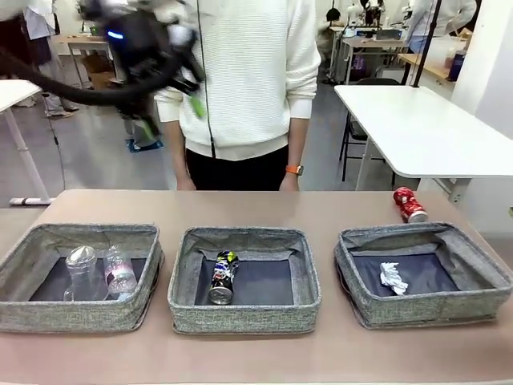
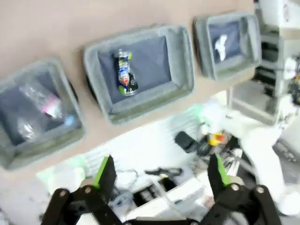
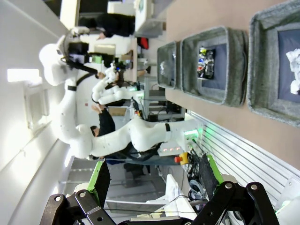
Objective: Sort the waste into the appropriate baskets.
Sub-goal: Place the picked waste into the Fabric basket indicated by the person.
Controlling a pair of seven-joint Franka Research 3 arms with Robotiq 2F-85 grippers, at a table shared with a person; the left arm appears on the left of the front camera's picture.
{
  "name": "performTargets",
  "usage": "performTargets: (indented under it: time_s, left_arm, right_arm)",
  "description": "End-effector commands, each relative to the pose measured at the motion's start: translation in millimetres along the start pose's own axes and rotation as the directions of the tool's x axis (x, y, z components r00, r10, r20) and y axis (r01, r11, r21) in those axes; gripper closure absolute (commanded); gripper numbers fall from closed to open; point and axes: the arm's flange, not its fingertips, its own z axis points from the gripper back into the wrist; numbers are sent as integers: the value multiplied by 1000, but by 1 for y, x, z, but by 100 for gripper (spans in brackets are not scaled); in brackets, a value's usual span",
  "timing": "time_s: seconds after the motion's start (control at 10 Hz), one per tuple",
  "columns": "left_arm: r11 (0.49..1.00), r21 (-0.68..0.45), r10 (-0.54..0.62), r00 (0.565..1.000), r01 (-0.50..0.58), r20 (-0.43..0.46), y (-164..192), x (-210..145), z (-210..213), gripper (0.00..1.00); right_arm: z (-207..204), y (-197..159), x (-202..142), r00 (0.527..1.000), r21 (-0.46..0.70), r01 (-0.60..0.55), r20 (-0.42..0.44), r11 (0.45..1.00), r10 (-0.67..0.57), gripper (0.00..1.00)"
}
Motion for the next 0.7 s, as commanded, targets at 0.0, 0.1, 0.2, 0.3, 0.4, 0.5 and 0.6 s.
performTargets:
  time_s: [0.0,0.1,0.2,0.3,0.4,0.5,0.6]
  left_arm:
    - [957,-232,189,981,-172,50,101,-38,9,0]
    - [896,-383,274,959,-225,77,145,-59,15,0]
    - [822,-506,364,924,-261,114,183,-81,15,0]
    - [739,-616,438,889,-272,132,215,-102,7,0]
    - [647,-706,489,867,-288,95,240,-116,-5,0]
    - [804,-502,395,917,-318,53,213,-88,26,0]
    - [804,-502,395,917,-318,53,213,-88,26,0]
  right_arm:
    - [2,2,1,1000,18,-19,1,1000,19,0]
    - [2,2,1,1000,18,-19,1,1000,19,0]
    - [2,2,1,1000,18,-19,1,1000,19,0]
    - [2,2,1,1000,18,-19,1,1000,19,0]
    - [2,2,1,1000,18,-19,1,1000,19,0]
    - [2,2,1,1000,18,-19,1,1000,19,0]
    - [2,2,1,1000,18,-19,1,1000,19,0]
